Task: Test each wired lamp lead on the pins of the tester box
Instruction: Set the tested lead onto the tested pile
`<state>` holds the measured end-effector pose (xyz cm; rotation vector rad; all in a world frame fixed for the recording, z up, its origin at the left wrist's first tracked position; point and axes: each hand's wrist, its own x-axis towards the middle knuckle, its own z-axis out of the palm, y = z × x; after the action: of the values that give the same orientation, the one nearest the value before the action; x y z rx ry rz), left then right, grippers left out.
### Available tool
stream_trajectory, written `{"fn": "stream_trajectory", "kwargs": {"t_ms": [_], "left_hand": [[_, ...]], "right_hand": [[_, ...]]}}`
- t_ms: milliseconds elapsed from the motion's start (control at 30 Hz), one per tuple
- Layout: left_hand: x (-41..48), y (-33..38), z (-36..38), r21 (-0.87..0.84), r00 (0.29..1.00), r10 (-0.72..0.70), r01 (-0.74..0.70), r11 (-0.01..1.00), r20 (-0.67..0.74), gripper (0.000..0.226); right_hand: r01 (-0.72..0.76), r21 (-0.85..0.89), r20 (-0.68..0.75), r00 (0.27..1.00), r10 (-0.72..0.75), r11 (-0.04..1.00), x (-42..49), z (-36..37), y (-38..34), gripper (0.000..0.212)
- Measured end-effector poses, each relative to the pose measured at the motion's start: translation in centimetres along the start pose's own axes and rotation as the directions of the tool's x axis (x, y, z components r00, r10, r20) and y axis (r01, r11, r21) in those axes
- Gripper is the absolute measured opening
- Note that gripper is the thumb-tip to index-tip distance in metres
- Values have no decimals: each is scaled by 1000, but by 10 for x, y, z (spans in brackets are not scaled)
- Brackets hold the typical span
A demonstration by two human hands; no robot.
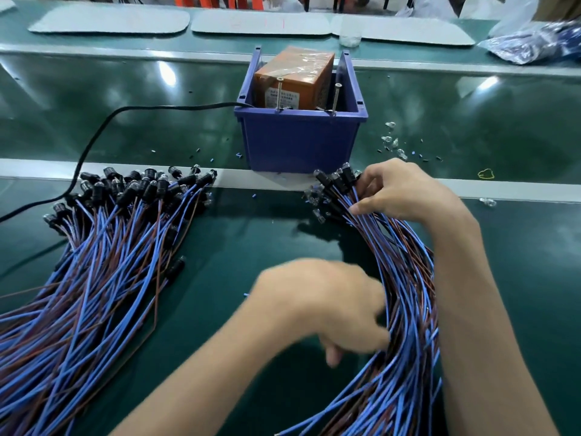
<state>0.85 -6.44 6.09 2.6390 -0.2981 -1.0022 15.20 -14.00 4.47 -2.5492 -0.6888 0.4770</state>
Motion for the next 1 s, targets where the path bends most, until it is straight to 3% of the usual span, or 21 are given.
{"fn": "stream_trajectory", "kwargs": {"t_ms": [67,133,200,267,300,400,533,667,733,867,1000], "left_hand": [[-8,-28,-14,-1,973,-134,136,991,-189,42],[-22,-70,-27,-85,853,-355,350,933,-383,44],[-40,-112,-35,-264,627,-587,535,803,-513,45],[-57,-144,-35,-430,384,-733,621,655,-561,46],[-61,-154,-33,-472,322,-770,641,605,-551,47],[-63,-168,-27,-515,318,-810,644,566,-494,38],[-58,-165,-28,-528,229,-774,616,585,-591,14],[-59,-168,-26,-559,171,-752,569,603,-636,12],[-62,-170,-26,-565,214,-766,562,604,-606,17],[-65,-169,-25,-517,382,-787,600,610,-485,26],[-67,-166,-27,-485,391,-753,589,647,-529,23]], "right_hand": [[1,-25,12,1000,-1,1000,0,0,1,26],[0,-30,13,1000,0,1000,0,-1,2,25],[-3,-21,-4,1000,3,1000,-1,-3,1,25],[-5,-10,-41,999,5,1000,-1,-5,0,27],[-5,-2,-60,998,5,1000,-1,-5,0,28],[1,17,-84,997,0,1000,-2,-4,-3,27],[12,34,-97,995,-9,999,-4,-4,-7,30],[44,75,-104,994,-36,996,-5,-4,-11,29],[55,82,-99,994,-46,995,-6,-3,-12,28],[64,84,-95,994,-56,994,-5,-3,-12,27],[74,113,-121,991,-60,991,-5,-4,-11,27]]}}
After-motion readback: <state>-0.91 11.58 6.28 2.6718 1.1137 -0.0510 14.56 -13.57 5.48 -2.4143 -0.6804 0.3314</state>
